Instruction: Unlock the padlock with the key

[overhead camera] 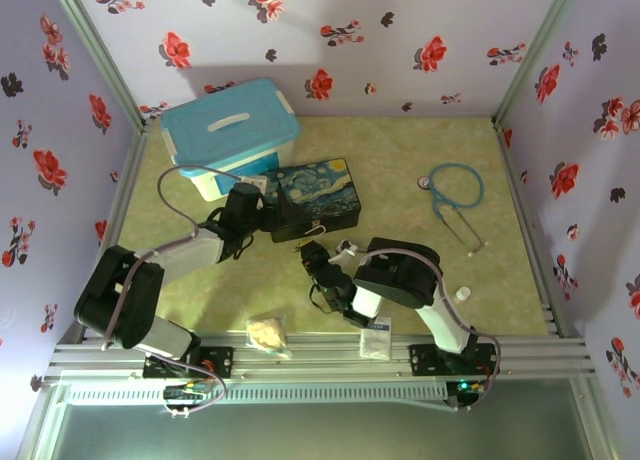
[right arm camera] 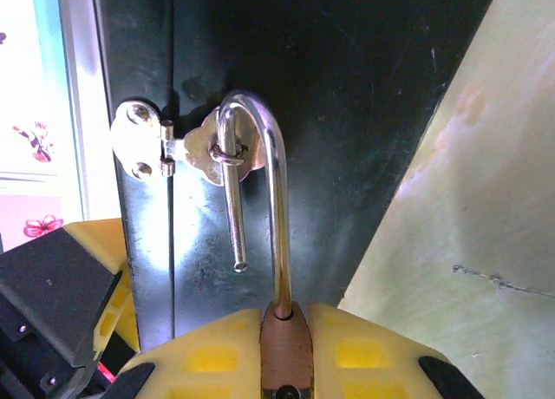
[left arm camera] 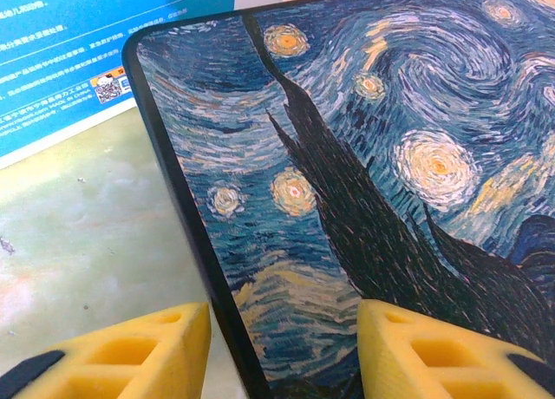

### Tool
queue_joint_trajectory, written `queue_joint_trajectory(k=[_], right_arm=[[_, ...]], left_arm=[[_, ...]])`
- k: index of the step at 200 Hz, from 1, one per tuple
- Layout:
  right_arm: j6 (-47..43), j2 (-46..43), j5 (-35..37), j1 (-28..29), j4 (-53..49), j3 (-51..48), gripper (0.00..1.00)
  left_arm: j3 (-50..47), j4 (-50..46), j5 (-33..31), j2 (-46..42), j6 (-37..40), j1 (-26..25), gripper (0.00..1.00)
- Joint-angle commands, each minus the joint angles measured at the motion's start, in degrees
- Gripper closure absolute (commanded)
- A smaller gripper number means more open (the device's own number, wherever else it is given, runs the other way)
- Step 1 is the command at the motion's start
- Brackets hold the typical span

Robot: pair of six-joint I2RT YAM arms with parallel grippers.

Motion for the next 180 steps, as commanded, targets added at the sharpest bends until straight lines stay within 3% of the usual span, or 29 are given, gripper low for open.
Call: queue_joint_trajectory(k=[1, 26, 54, 100, 180], right_arm=[[3.9, 2.9, 7.7, -0.9, -3.7, -2.2, 1.00], [5.6, 4.0, 8.9, -0.3, -3.7, -0.8, 1.00], [15.1, 7.8, 11.6, 0.1, -3.7, 3.6, 1.00], [11.2, 6.2, 15.5, -0.6, -3.6, 6.2, 1.00], [8.0, 1.1, 16.5, -1.4, -3.7, -0.6, 1.00]], left_arm=[[-2.2, -12.3, -6.3, 3.8, 1.6, 1.0, 0.54], [-2.0, -12.2, -6.6, 4.2, 1.6, 0.6, 0.54], [-2.0, -11.3, -6.6, 4.4, 1.7, 0.2, 0.54], [-1.6, -11.7, -6.6, 5.0, 2.1, 0.1, 0.54], [-1.2, -13.2, -7.8, 5.2, 1.2, 0.2, 0.54]])
